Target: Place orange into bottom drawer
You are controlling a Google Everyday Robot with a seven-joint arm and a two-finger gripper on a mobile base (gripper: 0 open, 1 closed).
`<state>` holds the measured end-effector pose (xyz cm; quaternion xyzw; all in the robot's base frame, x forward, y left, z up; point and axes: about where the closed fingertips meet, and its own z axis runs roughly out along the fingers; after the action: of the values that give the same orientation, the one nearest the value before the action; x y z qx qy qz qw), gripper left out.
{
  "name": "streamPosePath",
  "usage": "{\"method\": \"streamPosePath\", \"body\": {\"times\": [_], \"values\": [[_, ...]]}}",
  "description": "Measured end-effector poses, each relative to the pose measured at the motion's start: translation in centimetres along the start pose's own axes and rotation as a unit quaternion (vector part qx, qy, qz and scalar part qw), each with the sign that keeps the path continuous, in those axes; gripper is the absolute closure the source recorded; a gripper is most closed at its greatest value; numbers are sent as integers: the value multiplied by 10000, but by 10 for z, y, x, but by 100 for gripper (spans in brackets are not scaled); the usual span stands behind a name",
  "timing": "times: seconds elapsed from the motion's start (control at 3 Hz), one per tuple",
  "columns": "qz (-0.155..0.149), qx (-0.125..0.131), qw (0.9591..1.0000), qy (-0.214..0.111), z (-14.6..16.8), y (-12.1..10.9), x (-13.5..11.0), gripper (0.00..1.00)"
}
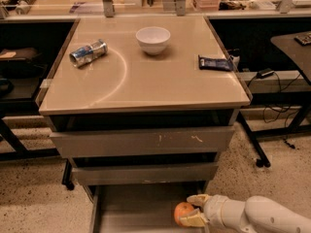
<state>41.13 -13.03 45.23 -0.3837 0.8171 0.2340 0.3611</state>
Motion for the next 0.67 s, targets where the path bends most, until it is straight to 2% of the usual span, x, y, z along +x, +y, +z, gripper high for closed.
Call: {"method": "streamPosePath", "body": {"times": [0.33, 0.67], "values": [[-106, 122, 9999, -59, 48, -3, 17, 100], [-287, 434, 9986, -136, 107, -22, 39, 100]]}}
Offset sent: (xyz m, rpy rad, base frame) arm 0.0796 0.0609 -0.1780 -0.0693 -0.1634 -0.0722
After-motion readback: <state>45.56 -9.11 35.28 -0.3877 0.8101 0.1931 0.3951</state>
